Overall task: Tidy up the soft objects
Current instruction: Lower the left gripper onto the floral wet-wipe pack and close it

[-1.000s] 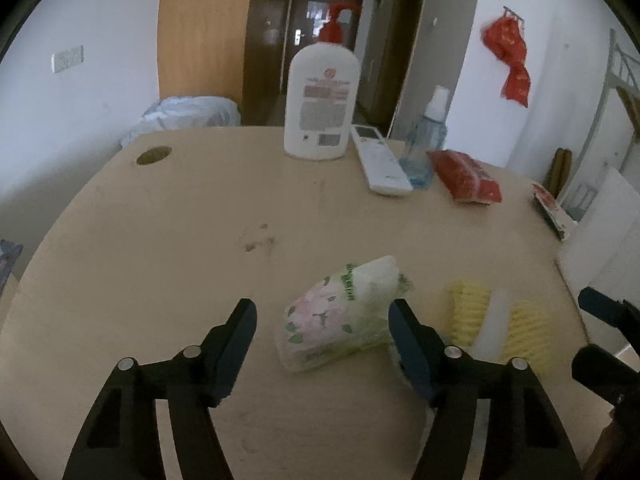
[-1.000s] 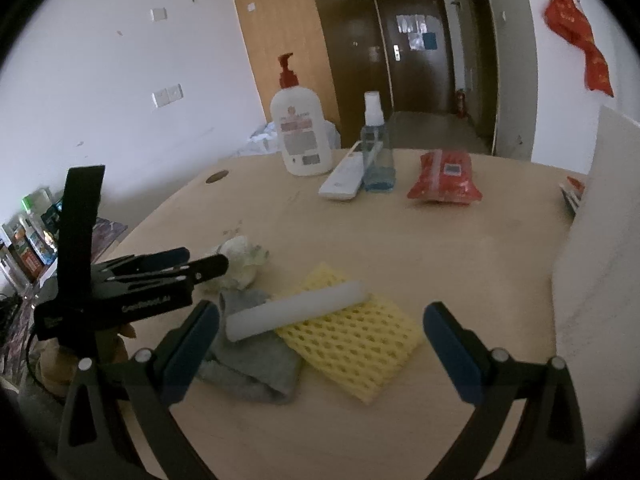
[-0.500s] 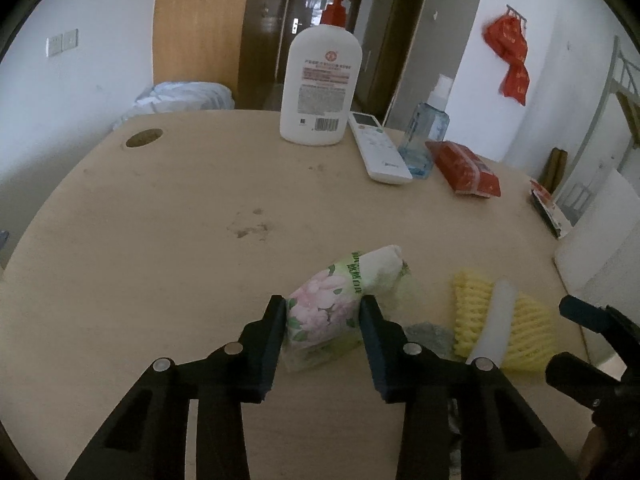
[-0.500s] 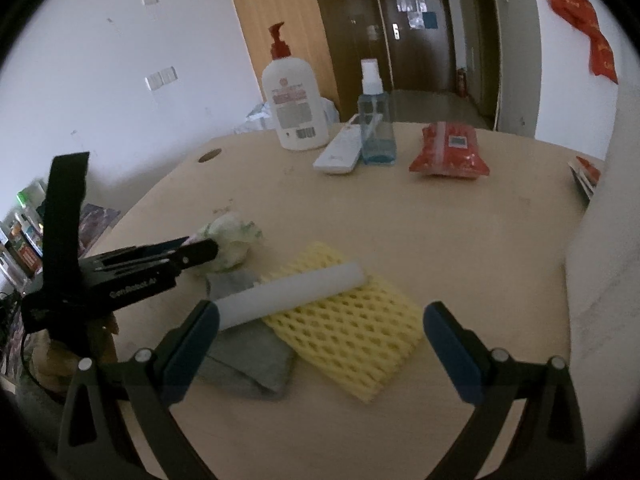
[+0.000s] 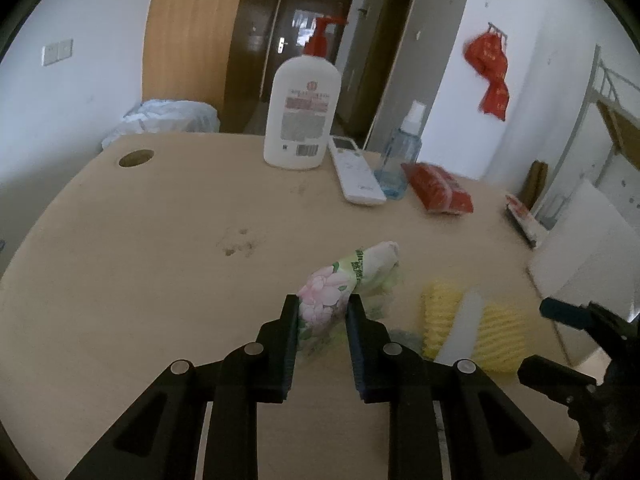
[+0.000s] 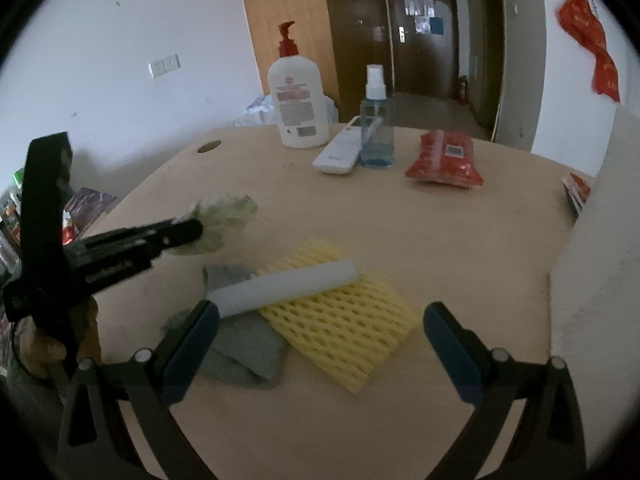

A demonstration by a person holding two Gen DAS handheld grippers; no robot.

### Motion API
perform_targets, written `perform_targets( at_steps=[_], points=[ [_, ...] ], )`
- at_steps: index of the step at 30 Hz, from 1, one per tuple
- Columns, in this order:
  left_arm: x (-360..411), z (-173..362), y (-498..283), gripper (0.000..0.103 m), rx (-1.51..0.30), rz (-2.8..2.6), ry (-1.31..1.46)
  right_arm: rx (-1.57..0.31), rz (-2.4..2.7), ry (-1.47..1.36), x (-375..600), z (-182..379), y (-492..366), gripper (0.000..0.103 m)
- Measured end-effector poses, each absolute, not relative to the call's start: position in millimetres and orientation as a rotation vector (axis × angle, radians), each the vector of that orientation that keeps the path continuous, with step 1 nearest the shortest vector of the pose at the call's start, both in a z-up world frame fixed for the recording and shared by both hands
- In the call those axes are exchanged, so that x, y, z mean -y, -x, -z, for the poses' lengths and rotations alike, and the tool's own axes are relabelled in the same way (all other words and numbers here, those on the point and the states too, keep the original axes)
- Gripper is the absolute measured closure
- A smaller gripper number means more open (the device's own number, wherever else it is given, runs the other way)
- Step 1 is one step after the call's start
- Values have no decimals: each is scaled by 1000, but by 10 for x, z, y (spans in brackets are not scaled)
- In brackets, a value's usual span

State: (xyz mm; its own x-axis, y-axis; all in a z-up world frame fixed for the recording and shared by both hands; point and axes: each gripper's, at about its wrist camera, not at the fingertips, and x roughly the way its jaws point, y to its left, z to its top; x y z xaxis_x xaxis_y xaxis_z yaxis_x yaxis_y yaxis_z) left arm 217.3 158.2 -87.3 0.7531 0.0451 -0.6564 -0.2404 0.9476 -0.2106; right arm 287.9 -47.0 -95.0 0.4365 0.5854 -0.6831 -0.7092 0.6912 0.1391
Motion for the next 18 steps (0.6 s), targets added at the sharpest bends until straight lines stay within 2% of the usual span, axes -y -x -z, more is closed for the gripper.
perform_targets(
  at_steps=[4, 6, 11, 14, 18],
  points=[
    [-1582, 823, -2134, 78, -676, -145, 302, -786, -767, 230, 474, 982, -2963, 1],
    [-1566, 811, -2119, 78, -670, -140, 297, -813, -780, 249, 436, 1039, -2995, 12],
    [-1548, 798, -2106, 78, -663, -133, 292, -861, -763, 279, 373, 1170, -3065, 17],
    [-1546, 792, -2095, 78, -659, -131, 293, -871, -760, 293, 357, 1188, -3066, 26],
    [-1550, 784, -2092, 78, -657, -127, 296, -875, -751, 323, 328, 1200, -3046, 45]
  ],
)
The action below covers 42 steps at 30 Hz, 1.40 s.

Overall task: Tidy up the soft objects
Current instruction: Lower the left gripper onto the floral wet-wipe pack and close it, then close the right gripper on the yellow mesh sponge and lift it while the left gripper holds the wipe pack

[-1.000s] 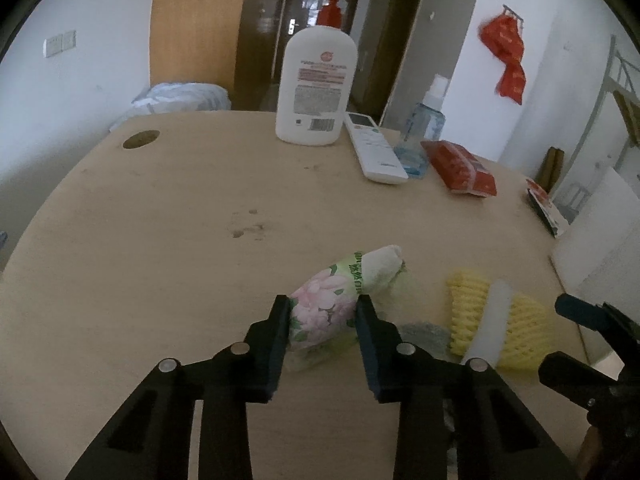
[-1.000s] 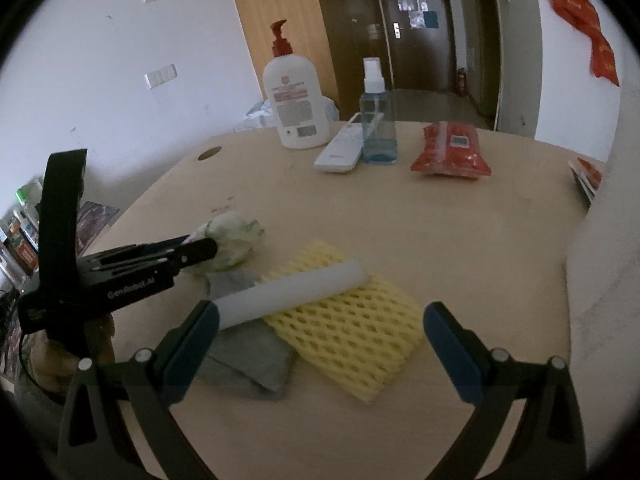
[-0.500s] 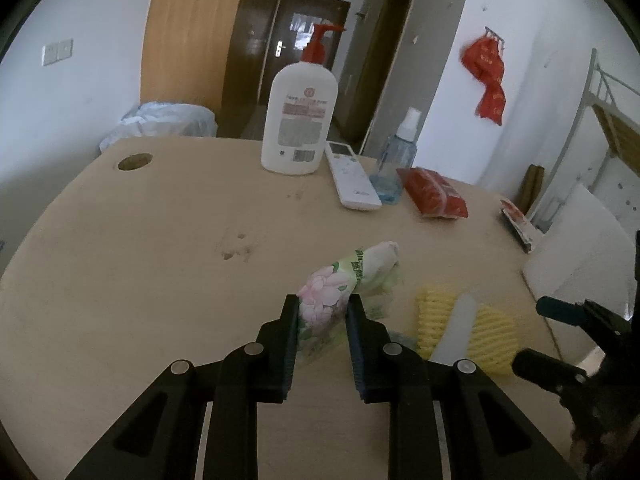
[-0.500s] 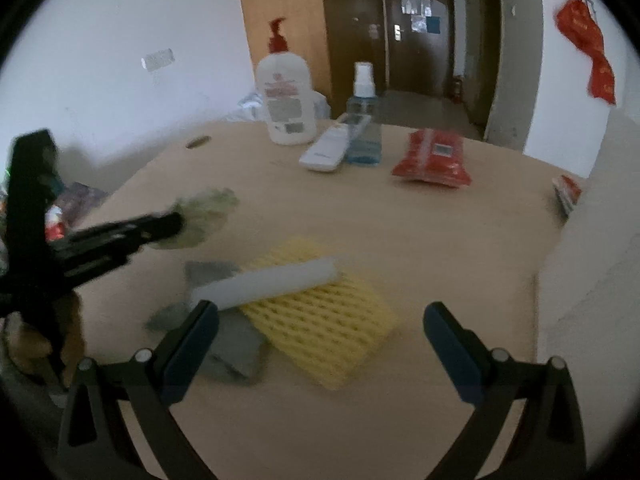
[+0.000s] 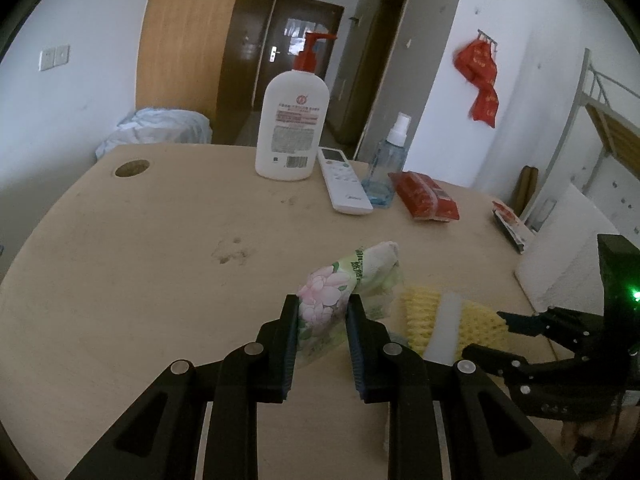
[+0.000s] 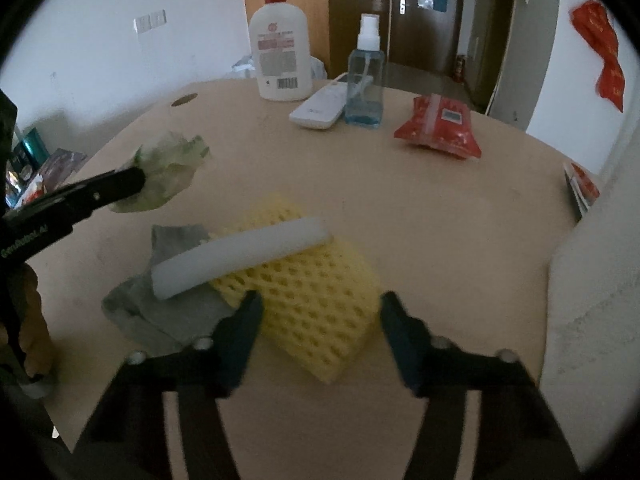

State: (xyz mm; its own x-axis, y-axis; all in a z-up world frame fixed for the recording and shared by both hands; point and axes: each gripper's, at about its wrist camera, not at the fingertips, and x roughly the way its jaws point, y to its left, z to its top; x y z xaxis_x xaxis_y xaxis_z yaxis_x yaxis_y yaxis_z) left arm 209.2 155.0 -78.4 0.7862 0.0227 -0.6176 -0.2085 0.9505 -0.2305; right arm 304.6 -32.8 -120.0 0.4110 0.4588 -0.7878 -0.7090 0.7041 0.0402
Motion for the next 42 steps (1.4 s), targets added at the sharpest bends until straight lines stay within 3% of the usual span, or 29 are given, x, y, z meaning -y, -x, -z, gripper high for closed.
perform_targets(
  at_steps=[4, 6, 15, 16, 17, 19, 42],
  points=[
    [-1539, 780, -2079, 78, -651, -126, 293, -878, -755, 335, 305, 1204, -3036, 54],
    [-1542, 767, -2065, 78, -643, -127, 294, -884, -764, 314, 323, 1191, -3038, 68],
    [-1527, 739, -2030, 78, -621, -124, 291, -873, -772, 309, 332, 1206, -2915, 73],
    [-1517, 731, -2020, 78, -618, -121, 288, -860, -765, 317, 332, 1197, -2897, 76],
    [-1510, 725, -2014, 78, -614, -120, 285, -859, -767, 320, 324, 1195, -2884, 91],
    [-1493, 706, -1996, 78, -605, -120, 276, -849, -777, 330, 310, 1184, -2844, 96],
    [-1343, 441, -1712, 78, -497, -59, 261, -688, -800, 85, 787, 574, -2644, 97]
  ],
)
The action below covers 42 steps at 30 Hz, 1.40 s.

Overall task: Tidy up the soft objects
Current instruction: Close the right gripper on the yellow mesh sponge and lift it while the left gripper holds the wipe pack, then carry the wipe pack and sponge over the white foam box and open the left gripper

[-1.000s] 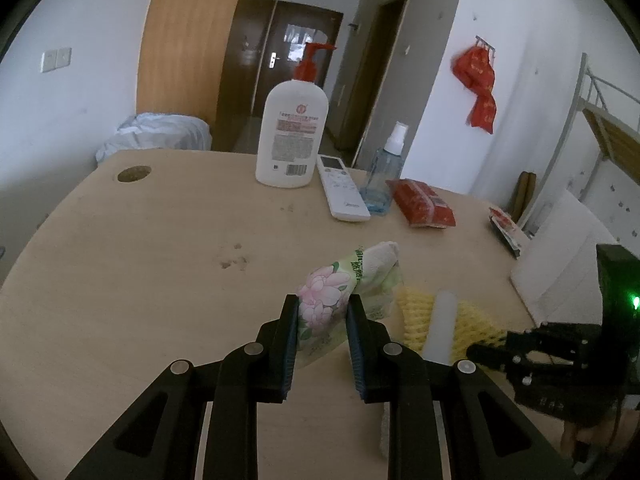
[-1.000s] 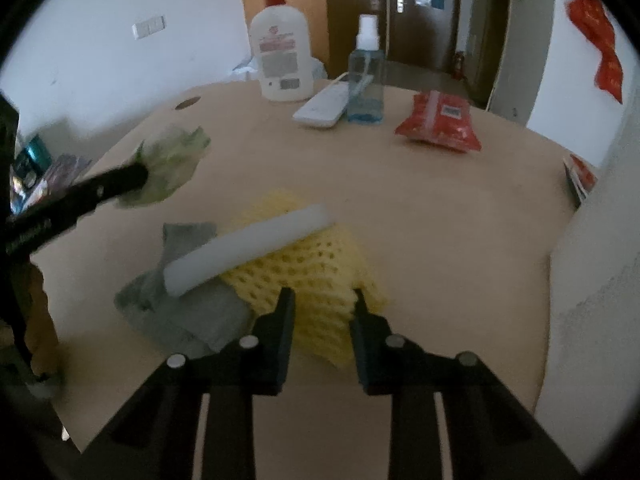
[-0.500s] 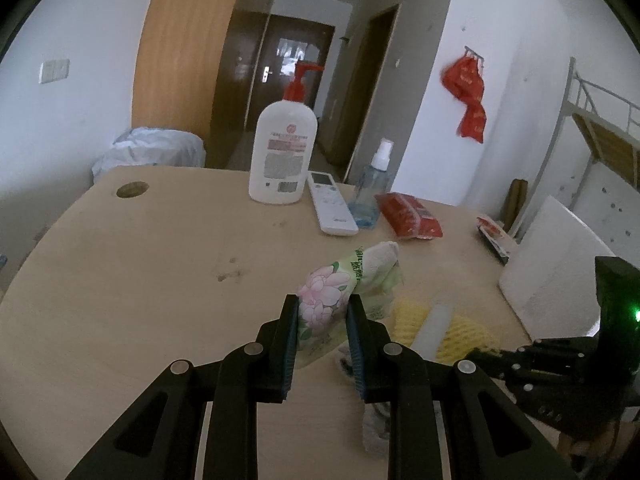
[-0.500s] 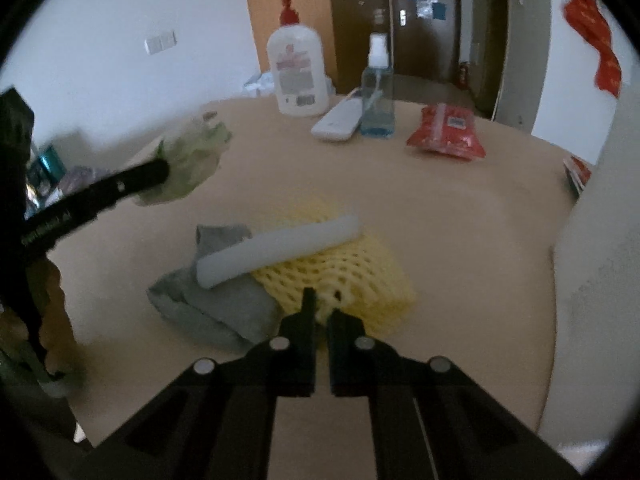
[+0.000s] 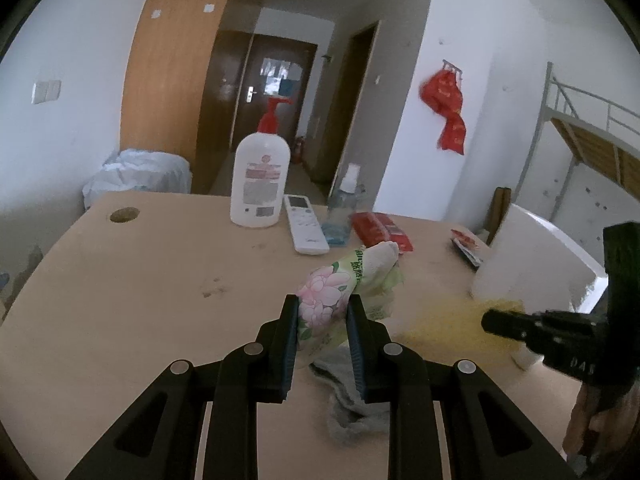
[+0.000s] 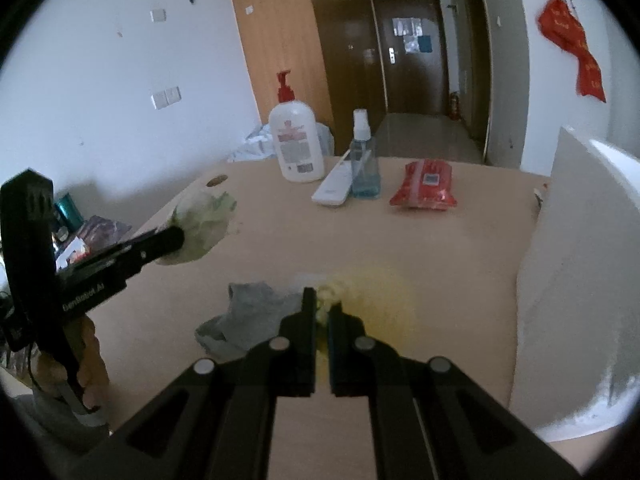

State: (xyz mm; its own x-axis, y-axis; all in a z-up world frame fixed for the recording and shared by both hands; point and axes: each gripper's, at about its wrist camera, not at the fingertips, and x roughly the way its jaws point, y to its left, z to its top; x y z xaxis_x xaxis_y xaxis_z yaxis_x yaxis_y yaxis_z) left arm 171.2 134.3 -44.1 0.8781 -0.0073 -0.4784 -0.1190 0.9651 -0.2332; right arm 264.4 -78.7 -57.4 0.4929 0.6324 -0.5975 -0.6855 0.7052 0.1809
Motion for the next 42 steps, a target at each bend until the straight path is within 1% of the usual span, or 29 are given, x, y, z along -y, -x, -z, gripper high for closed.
perform_targets(
  at_steps=[7, 27, 33, 42],
  points=[
    [-1265, 324, -1620, 78, -473, -43, 251, -611, -797, 68, 906, 311, -2522, 97],
    [-953, -50, -1099, 78, -385, -30, 192, -515, -804, 17, 1248, 177, -2100, 97],
    [-777, -135, -917, 78, -358, -1, 173, -485, -768, 1, 1451, 152, -1919, 97],
    [-369, -239, -855, 78, -335, 112, 133, -434, -643, -28, 1933, 70, -1652, 97]
  ],
)
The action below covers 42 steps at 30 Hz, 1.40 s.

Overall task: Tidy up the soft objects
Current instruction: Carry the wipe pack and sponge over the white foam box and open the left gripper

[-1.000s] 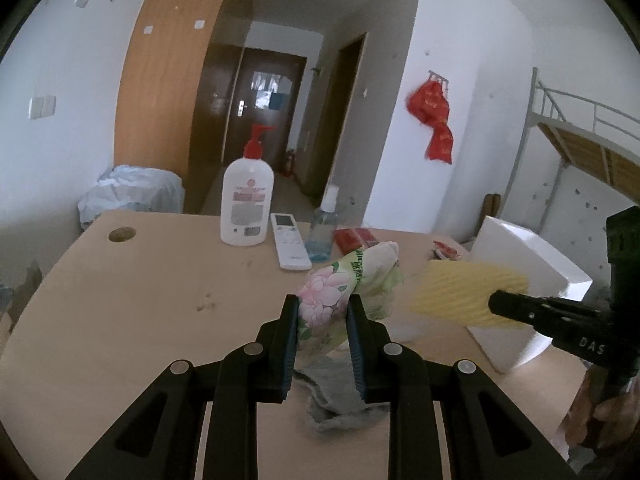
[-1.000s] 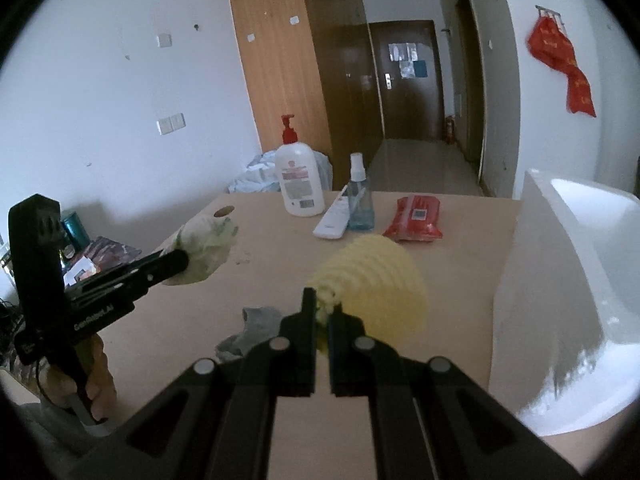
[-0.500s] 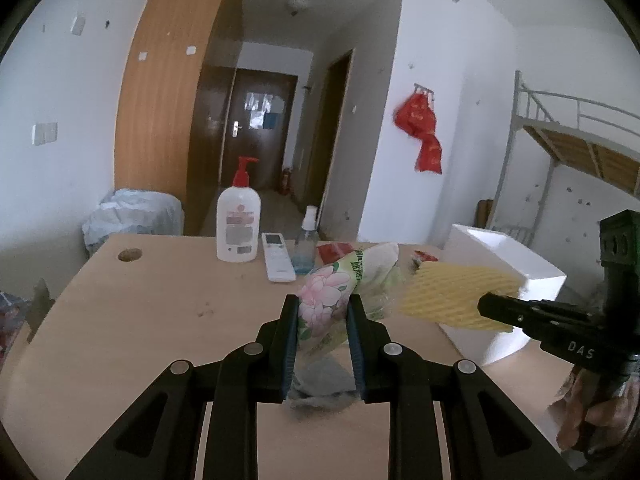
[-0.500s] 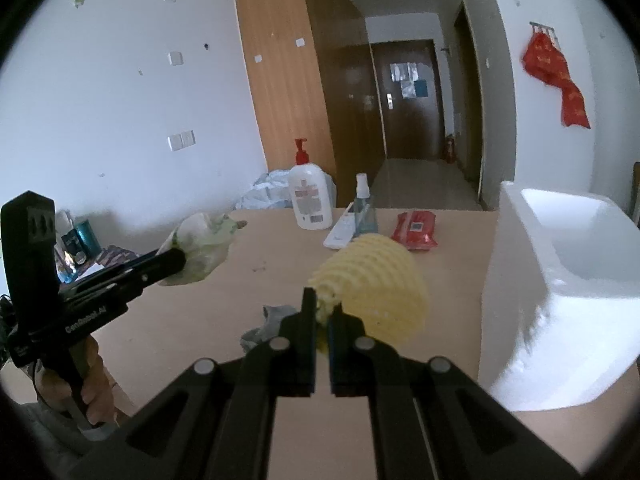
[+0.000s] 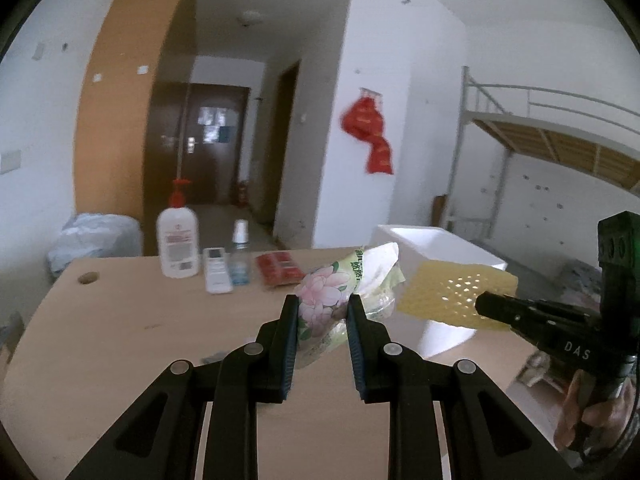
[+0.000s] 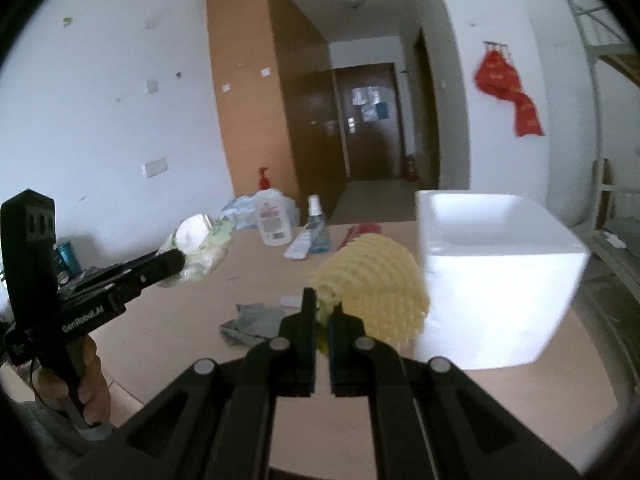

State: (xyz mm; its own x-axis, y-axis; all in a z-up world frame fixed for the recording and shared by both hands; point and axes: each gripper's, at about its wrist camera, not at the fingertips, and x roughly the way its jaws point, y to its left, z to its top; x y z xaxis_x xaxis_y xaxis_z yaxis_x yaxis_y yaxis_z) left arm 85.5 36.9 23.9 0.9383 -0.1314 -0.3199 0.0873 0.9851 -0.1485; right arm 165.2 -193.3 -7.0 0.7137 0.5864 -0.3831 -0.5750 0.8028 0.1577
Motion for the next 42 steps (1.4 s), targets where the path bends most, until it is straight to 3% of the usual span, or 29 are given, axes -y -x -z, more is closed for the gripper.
perform_targets(
  at_steps=[14, 26, 42],
  points=[
    [413, -291, -1043, 78, -349, 331, 82, -415, -472, -64, 2505, 62, -1524, 97],
    [645, -319, -1244, 78, -361, 392, 68, -400, -439, -85, 2665, 10, -1574, 96],
    [847, -806, -1586, 78, -315, 412, 70, -336, -432, -76, 2763, -358, -1848, 96]
  ],
)
